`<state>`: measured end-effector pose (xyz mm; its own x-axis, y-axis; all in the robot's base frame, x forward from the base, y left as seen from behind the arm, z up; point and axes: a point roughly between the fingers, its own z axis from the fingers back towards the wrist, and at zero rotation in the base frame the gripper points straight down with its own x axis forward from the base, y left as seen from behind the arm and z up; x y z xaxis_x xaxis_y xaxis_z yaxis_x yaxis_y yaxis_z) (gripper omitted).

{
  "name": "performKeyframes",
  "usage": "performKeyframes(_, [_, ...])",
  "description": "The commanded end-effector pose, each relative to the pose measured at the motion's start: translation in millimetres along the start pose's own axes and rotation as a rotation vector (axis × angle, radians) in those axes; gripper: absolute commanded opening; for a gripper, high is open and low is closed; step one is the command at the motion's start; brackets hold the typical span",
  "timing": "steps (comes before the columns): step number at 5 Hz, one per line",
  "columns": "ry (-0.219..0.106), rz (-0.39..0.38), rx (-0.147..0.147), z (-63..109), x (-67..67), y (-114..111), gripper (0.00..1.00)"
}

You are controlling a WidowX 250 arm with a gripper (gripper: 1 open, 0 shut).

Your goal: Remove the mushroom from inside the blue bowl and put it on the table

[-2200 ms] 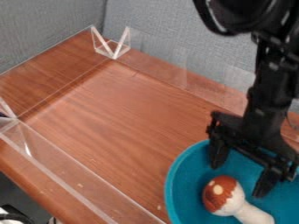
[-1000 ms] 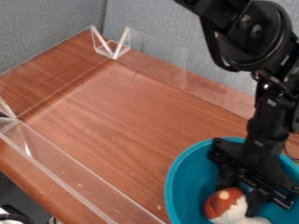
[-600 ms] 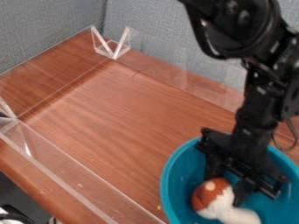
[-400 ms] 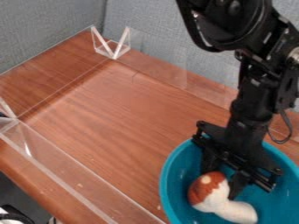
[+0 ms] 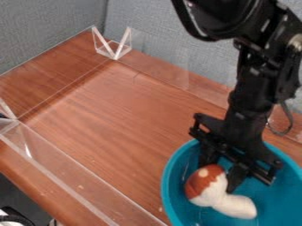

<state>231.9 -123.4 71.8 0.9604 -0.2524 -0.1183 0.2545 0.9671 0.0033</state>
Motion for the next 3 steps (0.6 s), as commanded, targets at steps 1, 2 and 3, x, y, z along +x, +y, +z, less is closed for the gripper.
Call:
performKeyframes(1, [-0.108,0.015,-0.012,39.1,8.7,6.4,0.0])
performKeyframes(2, [-0.154,0.039,-0.011,61.2,7.2,17.2,0.0])
performKeyframes(3, [-0.167,0.045,0.001,68.8,2.3,30.1,0.0])
